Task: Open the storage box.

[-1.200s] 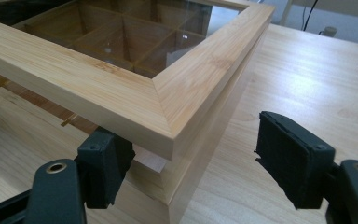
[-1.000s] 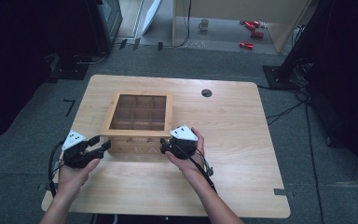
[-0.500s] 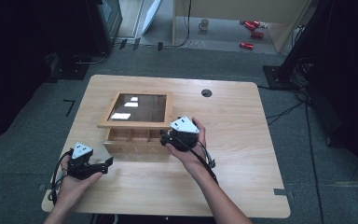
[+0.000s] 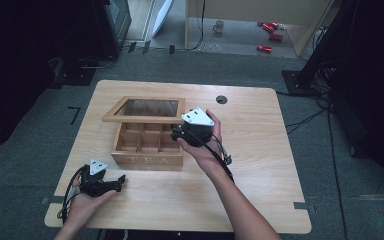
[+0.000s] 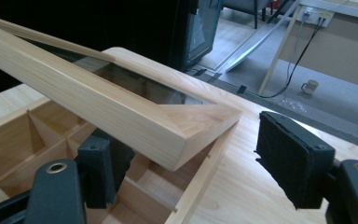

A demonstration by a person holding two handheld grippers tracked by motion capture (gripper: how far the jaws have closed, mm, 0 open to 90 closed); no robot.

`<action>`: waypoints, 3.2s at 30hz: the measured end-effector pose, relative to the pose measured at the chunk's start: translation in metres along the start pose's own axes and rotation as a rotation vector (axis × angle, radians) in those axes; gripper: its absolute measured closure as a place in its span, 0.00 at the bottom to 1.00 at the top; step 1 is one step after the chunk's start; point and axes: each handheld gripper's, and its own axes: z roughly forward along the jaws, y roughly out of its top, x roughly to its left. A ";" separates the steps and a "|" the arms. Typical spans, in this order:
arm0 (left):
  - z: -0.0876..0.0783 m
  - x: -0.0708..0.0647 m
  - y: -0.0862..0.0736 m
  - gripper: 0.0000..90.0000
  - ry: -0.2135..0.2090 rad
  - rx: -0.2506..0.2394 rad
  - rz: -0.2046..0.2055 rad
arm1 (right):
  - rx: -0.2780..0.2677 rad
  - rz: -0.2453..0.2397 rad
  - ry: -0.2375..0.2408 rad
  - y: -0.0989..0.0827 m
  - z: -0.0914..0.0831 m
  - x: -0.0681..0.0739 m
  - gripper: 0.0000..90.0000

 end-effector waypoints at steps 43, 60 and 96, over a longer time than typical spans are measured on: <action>0.001 -0.002 -0.001 0.11 -0.004 -0.018 -0.004 | -0.046 0.064 0.003 0.083 0.063 -0.059 0.73; 0.001 -0.002 -0.001 0.11 -0.006 -0.022 -0.006 | -0.028 0.190 -0.039 0.108 0.112 -0.085 0.74; 0.000 -0.002 -0.002 0.14 -0.002 -0.026 -0.001 | 0.038 0.295 -0.072 0.117 0.147 -0.100 0.21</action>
